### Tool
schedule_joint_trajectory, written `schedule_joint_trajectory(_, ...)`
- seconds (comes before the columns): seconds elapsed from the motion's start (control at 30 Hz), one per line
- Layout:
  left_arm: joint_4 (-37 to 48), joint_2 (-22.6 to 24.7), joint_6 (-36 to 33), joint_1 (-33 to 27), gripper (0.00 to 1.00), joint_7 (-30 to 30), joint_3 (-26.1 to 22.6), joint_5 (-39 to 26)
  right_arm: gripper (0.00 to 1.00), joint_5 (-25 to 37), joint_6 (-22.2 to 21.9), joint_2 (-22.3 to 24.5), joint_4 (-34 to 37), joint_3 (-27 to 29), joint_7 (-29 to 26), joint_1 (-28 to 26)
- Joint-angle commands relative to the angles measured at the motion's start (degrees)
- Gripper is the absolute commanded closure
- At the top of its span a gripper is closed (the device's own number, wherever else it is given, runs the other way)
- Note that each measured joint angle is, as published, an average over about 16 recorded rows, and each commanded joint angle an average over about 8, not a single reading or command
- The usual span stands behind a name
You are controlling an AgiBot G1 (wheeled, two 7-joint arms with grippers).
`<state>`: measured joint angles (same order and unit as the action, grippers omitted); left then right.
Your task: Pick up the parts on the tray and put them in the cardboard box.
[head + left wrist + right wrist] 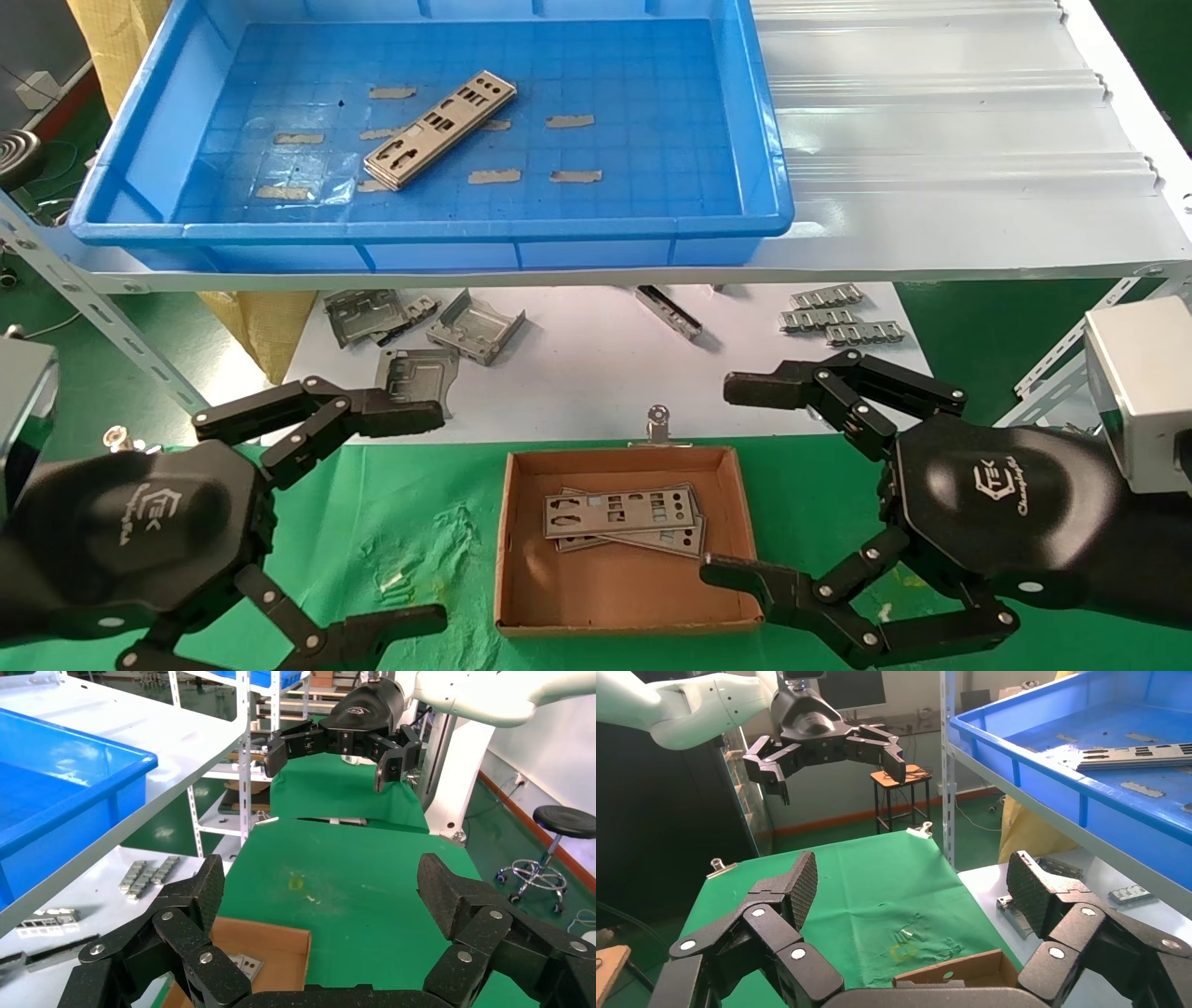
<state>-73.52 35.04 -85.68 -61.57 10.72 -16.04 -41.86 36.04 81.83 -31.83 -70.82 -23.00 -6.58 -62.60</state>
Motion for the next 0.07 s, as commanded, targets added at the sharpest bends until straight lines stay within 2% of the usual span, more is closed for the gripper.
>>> schedule_joint_trajectory(0.03,0.0,0.0,0.0,0.0,0.00,0.0,0.0,0.0,0.00,0.0,0.0,0.0,0.0,0.0,0.0,0.0)
schedule_joint_trajectory(0.07,0.0,0.0,0.0,0.0,0.00,0.0,0.0,0.0,0.00,0.0,0.0,0.0,0.0,0.0,0.0,0.0)
